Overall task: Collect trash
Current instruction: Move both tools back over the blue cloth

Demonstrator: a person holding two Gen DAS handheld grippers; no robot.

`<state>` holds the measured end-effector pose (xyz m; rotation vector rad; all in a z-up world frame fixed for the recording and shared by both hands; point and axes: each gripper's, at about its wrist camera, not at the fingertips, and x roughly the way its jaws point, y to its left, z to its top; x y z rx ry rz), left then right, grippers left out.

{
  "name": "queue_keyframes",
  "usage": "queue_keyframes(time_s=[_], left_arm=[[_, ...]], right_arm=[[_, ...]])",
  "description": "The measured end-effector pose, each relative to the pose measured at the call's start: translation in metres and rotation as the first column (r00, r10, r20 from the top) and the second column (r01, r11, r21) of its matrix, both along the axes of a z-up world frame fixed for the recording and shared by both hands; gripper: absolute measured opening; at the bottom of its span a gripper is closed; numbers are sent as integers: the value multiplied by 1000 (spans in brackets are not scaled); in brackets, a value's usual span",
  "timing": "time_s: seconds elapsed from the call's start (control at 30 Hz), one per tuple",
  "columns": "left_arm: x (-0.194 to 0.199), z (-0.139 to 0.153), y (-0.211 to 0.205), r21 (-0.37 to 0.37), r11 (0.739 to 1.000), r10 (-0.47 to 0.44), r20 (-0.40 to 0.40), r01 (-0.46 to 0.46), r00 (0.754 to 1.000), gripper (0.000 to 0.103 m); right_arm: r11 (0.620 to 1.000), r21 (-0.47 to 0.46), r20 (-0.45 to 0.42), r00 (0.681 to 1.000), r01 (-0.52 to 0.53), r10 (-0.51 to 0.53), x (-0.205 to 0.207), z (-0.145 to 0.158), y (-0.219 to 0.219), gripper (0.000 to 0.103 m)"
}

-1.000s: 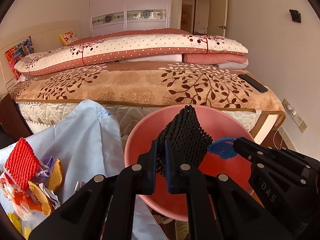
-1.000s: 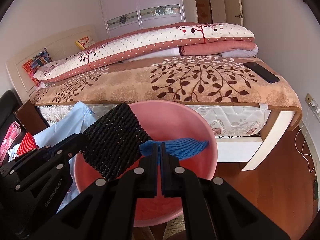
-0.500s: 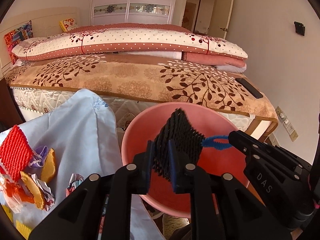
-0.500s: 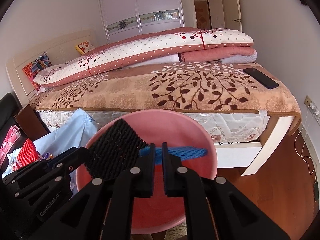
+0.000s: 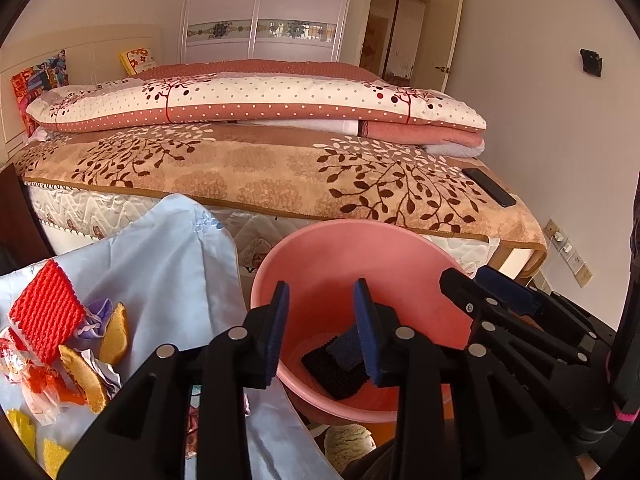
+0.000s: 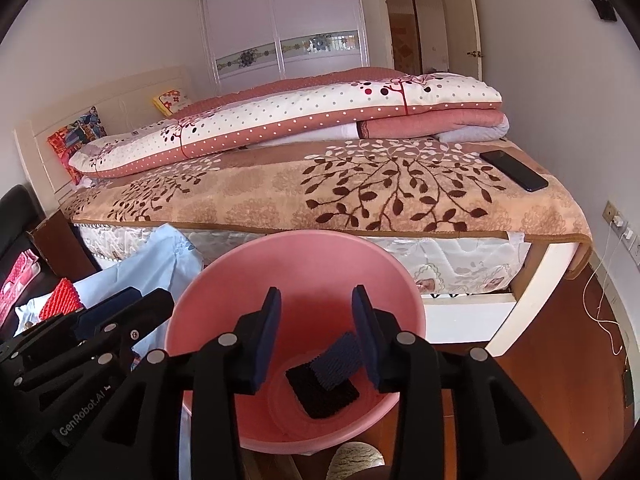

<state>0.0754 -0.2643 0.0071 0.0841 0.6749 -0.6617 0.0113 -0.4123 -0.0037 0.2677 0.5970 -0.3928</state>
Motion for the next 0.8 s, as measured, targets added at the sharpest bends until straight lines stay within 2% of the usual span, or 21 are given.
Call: queue_keyframes(time_s=[0.37, 0.53, 0.8], left_arm=[[-14, 17, 44, -23, 999, 39, 41, -38, 998, 34], [-20, 22, 70, -23, 997, 74, 67, -73, 995, 34], [-33, 25, 116, -20, 990, 138, 101, -137, 985, 34]], right_arm=[[999, -25, 12, 1000, -28, 28, -9, 13, 35, 46], [997, -49, 21, 998, -54, 55, -13, 17, 59, 54], [991, -71, 48, 992, -114, 118, -19, 21, 101, 55]])
